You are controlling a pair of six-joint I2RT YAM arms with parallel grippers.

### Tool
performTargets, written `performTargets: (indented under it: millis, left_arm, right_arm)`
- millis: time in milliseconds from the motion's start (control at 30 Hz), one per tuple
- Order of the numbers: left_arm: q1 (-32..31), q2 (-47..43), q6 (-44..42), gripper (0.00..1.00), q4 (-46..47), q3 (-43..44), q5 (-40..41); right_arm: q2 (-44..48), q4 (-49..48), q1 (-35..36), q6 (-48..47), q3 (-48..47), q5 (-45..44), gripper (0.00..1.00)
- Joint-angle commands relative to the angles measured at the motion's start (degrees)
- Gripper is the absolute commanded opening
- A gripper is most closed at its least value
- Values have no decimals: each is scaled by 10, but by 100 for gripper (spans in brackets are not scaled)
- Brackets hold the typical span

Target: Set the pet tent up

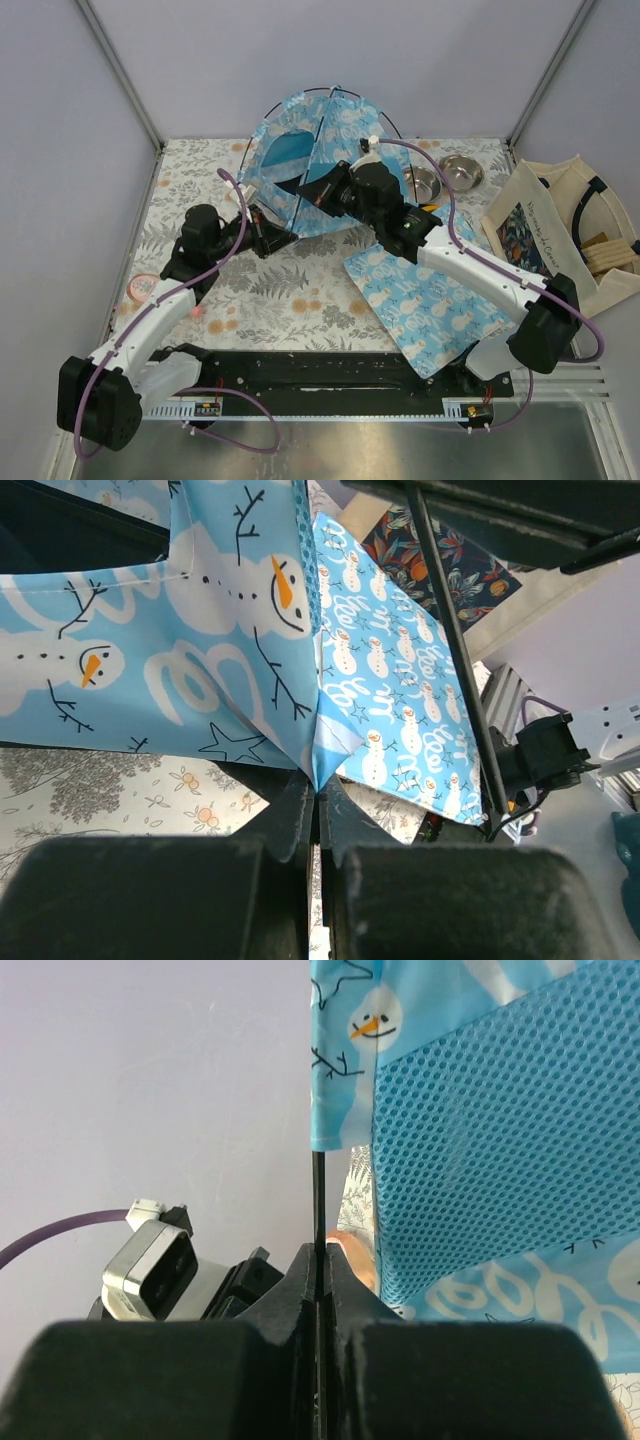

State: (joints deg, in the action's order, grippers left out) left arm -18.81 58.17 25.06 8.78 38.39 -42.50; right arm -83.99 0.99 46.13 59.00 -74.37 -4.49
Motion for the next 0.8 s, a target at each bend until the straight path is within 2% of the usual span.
performTargets:
  millis: [0, 167, 267, 400, 500, 767]
  left_arm:
    - [-12, -44, -31, 0, -85, -12, -67]
    - [-12, -53, -21, 0, -119, -6, -60]
    - [-12, -41, 61, 0, -124, 13, -32]
    - [-12, -6, 172, 0, -211, 56, 32]
    - [-12, 1, 240, 0, -191, 55, 36]
    - [-11, -14, 373, 0, -196, 89, 120]
  right_arm:
    - [-19, -29, -31, -39, -32, -148, 0]
    - [-18, -43, -31, -66, -22, -161, 0]
    - [-25, -60, -31, -64, -11, -161, 0]
    - [-36, -78, -32, -62, -13, -162, 0]
    - [-47, -84, -28, -61, -19, -159, 0]
    - [-65, -98, 3, -80, -11, -178, 0]
